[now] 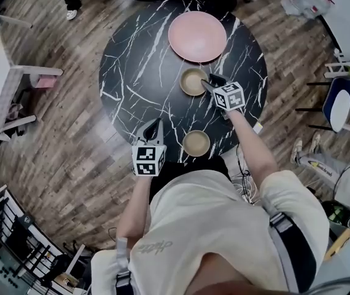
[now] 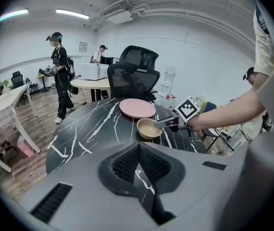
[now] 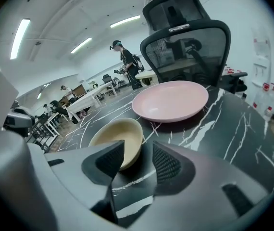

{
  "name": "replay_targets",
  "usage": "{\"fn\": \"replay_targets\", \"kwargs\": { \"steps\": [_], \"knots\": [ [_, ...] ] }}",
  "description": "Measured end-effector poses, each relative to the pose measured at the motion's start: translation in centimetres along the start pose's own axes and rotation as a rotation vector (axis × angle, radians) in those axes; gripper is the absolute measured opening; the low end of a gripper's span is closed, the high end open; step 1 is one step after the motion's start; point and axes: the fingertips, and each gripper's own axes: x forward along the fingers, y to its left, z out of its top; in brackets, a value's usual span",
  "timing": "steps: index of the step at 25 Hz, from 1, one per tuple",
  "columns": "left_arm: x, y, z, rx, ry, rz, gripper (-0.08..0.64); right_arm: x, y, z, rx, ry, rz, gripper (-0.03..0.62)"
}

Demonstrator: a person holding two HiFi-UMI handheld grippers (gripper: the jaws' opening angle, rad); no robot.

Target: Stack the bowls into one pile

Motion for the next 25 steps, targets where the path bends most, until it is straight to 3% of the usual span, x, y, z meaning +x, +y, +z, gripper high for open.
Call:
{"fn": "replay_targets", "kwargs": {
  "steps": [7,12,25],
  "knots": [
    [0.0,0.9,-0.1,-0.01,0.005,0.013,0.018,0.8,-0.2,0.4,0.038,0.041,0.014,0.15],
    [0.6,0.8,-1.0,-0.035,0.02,0.002,0.018,1.0,-0.1,0.0,-0.007,0.074,0.021,0.103],
    [0.9,1.2,-0.4,-0.021,0.024,-0.005,0.018,1.4,-0.7,1.0,0.031,0.061,0.004,0.026]
  ]
}}
